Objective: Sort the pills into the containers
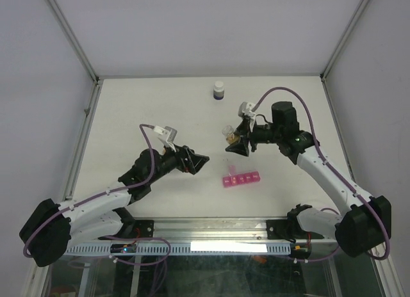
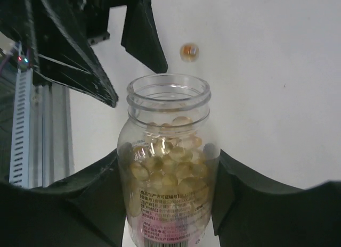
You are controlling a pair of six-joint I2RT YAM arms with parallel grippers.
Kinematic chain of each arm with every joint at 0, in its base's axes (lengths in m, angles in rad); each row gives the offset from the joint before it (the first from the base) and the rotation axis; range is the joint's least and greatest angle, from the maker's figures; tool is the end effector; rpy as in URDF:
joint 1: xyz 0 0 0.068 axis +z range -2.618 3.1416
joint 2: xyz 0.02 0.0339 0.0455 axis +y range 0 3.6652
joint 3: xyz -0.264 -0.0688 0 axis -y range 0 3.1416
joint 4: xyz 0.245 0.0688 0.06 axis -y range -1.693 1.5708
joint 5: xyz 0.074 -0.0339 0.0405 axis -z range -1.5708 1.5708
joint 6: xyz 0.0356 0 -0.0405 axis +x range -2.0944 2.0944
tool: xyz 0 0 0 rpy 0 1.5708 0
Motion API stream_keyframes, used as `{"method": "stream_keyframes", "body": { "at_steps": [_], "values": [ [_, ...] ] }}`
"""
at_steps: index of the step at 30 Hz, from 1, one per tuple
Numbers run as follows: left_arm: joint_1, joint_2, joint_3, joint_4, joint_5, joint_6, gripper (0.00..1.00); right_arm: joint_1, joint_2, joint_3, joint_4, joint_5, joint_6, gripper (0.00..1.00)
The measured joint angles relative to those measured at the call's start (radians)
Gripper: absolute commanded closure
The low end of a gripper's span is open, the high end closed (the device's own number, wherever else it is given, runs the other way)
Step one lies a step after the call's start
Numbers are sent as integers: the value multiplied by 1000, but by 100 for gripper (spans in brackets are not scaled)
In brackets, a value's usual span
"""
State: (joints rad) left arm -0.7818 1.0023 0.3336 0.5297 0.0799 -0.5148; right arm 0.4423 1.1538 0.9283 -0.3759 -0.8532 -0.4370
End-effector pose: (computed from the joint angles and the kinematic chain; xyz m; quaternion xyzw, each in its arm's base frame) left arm 0.1511 -0.1540 0.2160 0.1263 0.7437 -0.4200 0.5045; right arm 0.2105 0.1294 0.3035 -0.5173 0.6469 0.3672 0.4232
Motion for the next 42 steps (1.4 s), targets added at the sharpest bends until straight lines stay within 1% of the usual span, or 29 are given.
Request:
{"method": "stream_keyframes", "body": {
  "at_steps": [3,6,9,11,12,14,17,20,22,23,28,30,36,42],
  "values": [
    [32,-17,80,-203,-68,-27,10,-45,-3,-31,198,-104,150,100],
    [71,15,177,-403,-149,-28,14,-95,-13,-90,341,-187,266,100],
    [117,114,288,-583,-212,-22,17,-143,-32,-135,403,-248,330,100],
    [145,217,372,-702,-249,-14,18,-172,-47,-152,422,-285,354,100],
    [156,267,407,-746,-270,-11,18,-185,-55,-156,430,-302,364,100],
    [171,360,467,-825,-306,1,23,-198,-69,-159,443,-331,377,100],
    [202,487,542,-922,-340,24,26,-201,-76,-159,455,-364,385,100],
    [229,580,605,-988,-357,45,27,-201,-77,-159,453,-381,384,100],
    [240,613,634,-1023,-372,55,28,-201,-77,-159,451,-390,383,100],
    [243,623,647,-1039,-381,59,30,-201,-77,-159,450,-393,382,100],
    [264,630,676,-1080,-401,74,41,-201,-77,-159,444,-400,381,100],
    [274,637,682,-1086,-399,83,43,-201,-77,-159,443,-404,380,100],
    [299,670,686,-1093,-393,97,44,-201,-74,-159,441,-409,378,100],
    [315,690,686,-1094,-385,111,49,-201,-64,-159,441,-412,378,100]
  ]
}}
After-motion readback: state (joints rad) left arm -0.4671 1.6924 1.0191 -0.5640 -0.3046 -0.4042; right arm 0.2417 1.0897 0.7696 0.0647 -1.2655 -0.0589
